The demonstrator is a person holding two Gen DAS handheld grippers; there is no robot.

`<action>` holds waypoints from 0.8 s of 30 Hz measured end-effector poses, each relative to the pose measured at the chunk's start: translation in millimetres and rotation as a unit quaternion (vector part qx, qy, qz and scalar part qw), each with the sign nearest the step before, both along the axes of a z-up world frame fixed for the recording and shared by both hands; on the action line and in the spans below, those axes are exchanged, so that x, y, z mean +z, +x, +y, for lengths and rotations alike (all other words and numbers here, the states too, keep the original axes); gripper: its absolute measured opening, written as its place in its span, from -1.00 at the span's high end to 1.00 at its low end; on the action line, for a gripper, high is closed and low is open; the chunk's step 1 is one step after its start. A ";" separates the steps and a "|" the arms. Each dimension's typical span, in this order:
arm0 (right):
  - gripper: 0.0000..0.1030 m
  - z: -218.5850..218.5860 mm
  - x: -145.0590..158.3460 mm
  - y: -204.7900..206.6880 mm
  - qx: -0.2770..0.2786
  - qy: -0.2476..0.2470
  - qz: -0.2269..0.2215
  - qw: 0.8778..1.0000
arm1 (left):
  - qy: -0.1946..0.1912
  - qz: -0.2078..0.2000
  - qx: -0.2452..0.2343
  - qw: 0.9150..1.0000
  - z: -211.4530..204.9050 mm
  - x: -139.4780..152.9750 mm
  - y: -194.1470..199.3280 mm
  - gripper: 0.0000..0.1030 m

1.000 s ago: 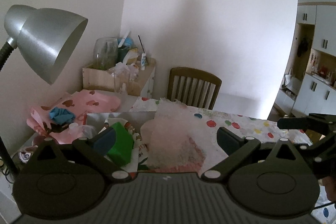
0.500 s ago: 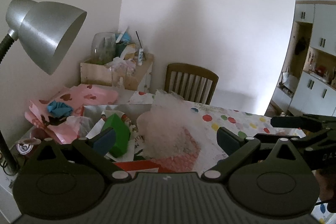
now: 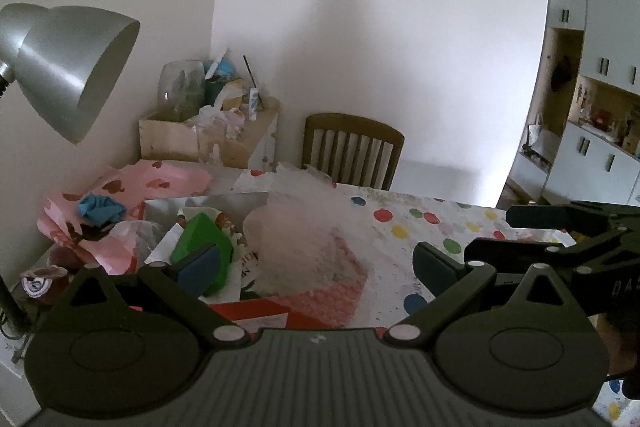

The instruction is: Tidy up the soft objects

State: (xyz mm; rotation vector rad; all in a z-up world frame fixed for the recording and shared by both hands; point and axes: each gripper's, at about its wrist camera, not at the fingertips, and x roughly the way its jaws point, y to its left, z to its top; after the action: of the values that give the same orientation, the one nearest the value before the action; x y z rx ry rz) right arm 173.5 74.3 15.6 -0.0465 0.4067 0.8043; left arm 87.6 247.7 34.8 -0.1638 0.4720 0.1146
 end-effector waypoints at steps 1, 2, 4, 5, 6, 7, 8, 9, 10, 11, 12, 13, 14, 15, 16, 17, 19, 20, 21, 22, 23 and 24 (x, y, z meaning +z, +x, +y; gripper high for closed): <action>-0.99 -0.8 0.0 0.1 -0.002 0.001 0.001 1.000 | 0.001 0.000 0.000 1.000 -0.7 -0.3 0.5 -1.00; -0.99 -1.5 0.2 0.2 -0.003 0.003 0.001 1.000 | 0.003 0.000 0.000 1.000 -1.6 -0.3 0.7 -1.00; -1.00 -2.6 0.1 0.0 -0.005 0.005 0.002 1.000 | 0.005 -0.001 -0.002 1.000 -2.0 -0.7 1.6 -1.00; -1.00 -1.8 -0.1 0.2 -0.006 0.005 0.002 1.000 | 0.004 -0.001 -0.003 1.000 -2.3 -0.9 1.7 -1.00; -1.00 -2.0 -0.3 -0.1 -0.007 0.006 0.002 1.000 | 0.004 -0.002 -0.004 1.000 -1.8 -1.6 1.6 -1.00; -0.99 -2.2 -0.3 -0.2 -0.007 0.006 0.003 1.000 | 0.004 -0.002 -0.003 1.000 -1.1 -1.8 1.8 -1.00; -0.99 -2.3 -0.2 -0.2 -0.007 0.006 0.002 1.000 | 0.005 -0.002 -0.003 1.000 -1.2 -2.0 1.7 -1.00; -0.99 -2.7 -0.1 -0.5 -0.007 0.006 0.002 1.000 | 0.004 -0.002 -0.004 1.000 -1.0 -2.2 1.6 -1.00; -0.99 -2.9 0.0 -1.0 -0.008 0.006 0.001 1.000 | 0.002 -0.002 -0.004 1.000 -1.3 -1.9 1.8 -1.00; -0.99 -3.0 0.0 -1.2 -0.008 0.006 0.001 1.000 | 0.002 -0.002 -0.004 1.000 -1.4 -2.0 1.6 -1.00; -0.99 -2.9 0.0 -1.2 -0.008 0.006 0.001 1.000 | 0.002 -0.002 -0.004 1.000 -1.7 -2.0 1.2 -1.00; -0.99 -3.0 0.0 -1.4 -0.008 0.005 0.001 1.000 | 0.003 -0.001 -0.004 1.000 -2.2 -1.7 1.6 -1.00; -0.99 -3.1 0.1 -1.4 -0.008 0.006 0.002 1.000 | 0.002 -0.001 -0.004 1.000 -2.1 -1.7 1.6 -1.00; -0.99 -3.2 0.1 -1.5 -0.008 0.006 0.002 1.000 | 0.003 -0.001 -0.003 1.000 -2.4 -1.8 1.5 -1.00; -0.99 -3.2 0.2 -1.6 -0.008 0.006 0.001 1.000 | 0.004 -0.001 -0.002 1.000 -3.0 -1.9 1.4 -1.00; -0.99 -3.4 0.3 -1.6 -0.008 0.006 0.001 1.000 | 0.005 0.000 -0.003 1.000 -3.1 -2.0 1.5 -1.00; -0.99 -3.8 0.4 -1.6 -0.008 0.006 0.001 1.000 | 0.006 0.001 -0.002 1.000 -3.9 -2.0 2.0 -1.00; -0.99 -4.3 0.3 -2.5 -0.009 0.006 0.001 1.000 | 0.007 0.001 -0.003 1.000 -4.3 -2.1 2.1 -1.00; -0.99 -4.0 -0.1 -2.9 -0.011 0.006 0.001 1.000 | 0.009 0.002 -0.003 1.000 -4.9 -2.0 2.5 -1.00; -0.99 -4.1 -0.2 -3.0 -0.012 0.007 0.002 1.000 | 0.011 0.002 -0.002 1.000 -5.9 -2.3 2.4 -1.00; -0.99 -4.5 -0.8 -2.9 -0.014 0.007 0.002 1.000 | 0.012 0.002 -0.001 1.000 -6.4 -2.4 2.6 -1.00; -0.99 -5.7 -1.4 -3.3 -0.015 0.008 0.003 1.000 | 0.013 0.002 0.000 1.000 -6.7 -2.8 3.1 -1.00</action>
State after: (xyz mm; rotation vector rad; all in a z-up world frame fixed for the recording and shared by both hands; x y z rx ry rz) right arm 170.3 68.6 14.2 -0.0225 0.4051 0.7774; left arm 90.7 241.0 32.0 -0.1384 0.4751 0.1210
